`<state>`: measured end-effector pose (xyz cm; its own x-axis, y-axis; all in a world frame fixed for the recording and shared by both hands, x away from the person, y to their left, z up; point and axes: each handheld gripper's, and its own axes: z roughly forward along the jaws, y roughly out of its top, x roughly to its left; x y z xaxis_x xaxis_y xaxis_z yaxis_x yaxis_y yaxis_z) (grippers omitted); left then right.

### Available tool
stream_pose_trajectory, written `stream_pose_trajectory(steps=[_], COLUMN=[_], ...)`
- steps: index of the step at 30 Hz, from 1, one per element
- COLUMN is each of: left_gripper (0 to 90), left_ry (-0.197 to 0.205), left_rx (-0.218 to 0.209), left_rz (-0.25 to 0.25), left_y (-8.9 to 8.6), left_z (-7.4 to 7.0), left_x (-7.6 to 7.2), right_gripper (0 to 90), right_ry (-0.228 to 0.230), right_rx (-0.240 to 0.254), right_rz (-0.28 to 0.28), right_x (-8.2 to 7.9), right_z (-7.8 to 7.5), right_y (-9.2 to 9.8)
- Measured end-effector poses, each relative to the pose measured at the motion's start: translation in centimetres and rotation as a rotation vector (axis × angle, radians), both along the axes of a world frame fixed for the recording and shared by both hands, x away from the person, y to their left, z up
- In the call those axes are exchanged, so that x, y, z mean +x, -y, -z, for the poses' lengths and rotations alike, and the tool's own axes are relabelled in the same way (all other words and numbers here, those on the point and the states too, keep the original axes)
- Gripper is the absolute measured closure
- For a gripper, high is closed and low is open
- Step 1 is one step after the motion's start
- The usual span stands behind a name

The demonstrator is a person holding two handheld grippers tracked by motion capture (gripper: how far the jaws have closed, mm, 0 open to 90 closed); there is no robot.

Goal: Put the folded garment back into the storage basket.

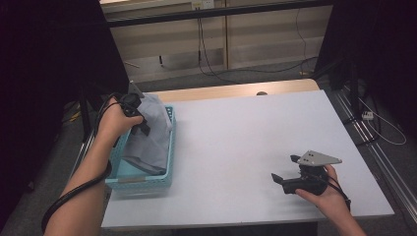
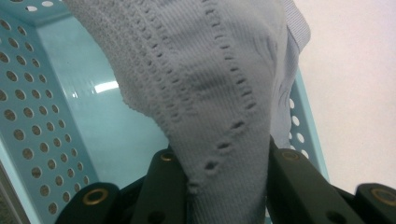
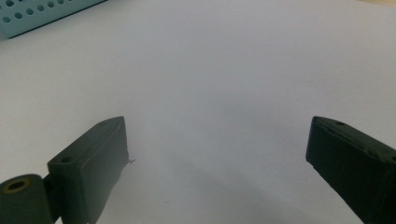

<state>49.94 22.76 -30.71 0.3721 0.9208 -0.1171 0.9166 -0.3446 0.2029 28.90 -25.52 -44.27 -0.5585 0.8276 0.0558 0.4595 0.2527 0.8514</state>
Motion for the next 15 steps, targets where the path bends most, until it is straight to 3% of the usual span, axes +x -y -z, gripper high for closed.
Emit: stream_pose_trajectory(steps=[15], left_gripper=[74.7], left_ry=[-0.026], left_rx=[0.013], left_rz=[0.006], left_y=[0.10], left_z=[0.23], left_x=[-0.19], right_gripper=[5.5], right_ry=[0.001], right_rx=[-0.001], right_rz=[-0.002], right_x=[-0.12], right_z=[-0.03], right_y=[-0.14])
